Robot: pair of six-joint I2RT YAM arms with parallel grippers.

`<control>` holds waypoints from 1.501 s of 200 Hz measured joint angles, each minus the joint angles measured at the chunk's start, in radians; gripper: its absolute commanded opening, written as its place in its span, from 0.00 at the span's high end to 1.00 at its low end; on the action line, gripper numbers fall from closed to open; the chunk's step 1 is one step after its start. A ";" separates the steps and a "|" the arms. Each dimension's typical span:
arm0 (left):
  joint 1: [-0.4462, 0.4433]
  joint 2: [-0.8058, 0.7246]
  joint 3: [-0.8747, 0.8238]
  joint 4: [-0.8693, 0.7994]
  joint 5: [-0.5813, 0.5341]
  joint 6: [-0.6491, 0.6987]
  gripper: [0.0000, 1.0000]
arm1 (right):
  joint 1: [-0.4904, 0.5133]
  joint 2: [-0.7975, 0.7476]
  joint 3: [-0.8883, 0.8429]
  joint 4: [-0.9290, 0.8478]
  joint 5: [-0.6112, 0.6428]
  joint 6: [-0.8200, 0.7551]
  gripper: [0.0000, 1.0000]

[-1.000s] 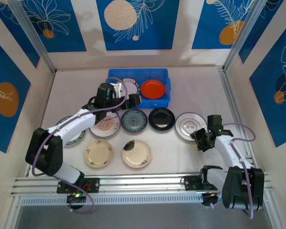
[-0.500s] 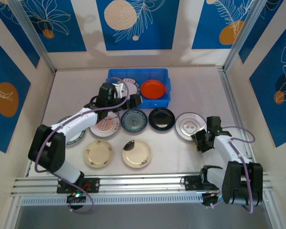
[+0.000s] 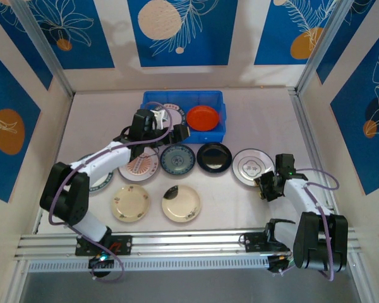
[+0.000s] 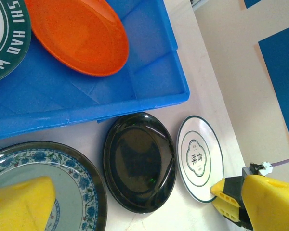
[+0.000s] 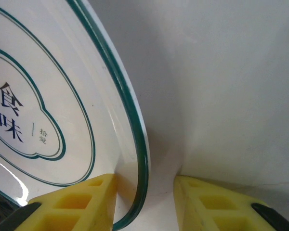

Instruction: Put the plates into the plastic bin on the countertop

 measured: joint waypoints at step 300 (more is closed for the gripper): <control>0.000 0.094 0.051 0.000 0.000 -0.007 0.03 | -0.092 0.174 0.057 0.224 0.013 -0.019 0.76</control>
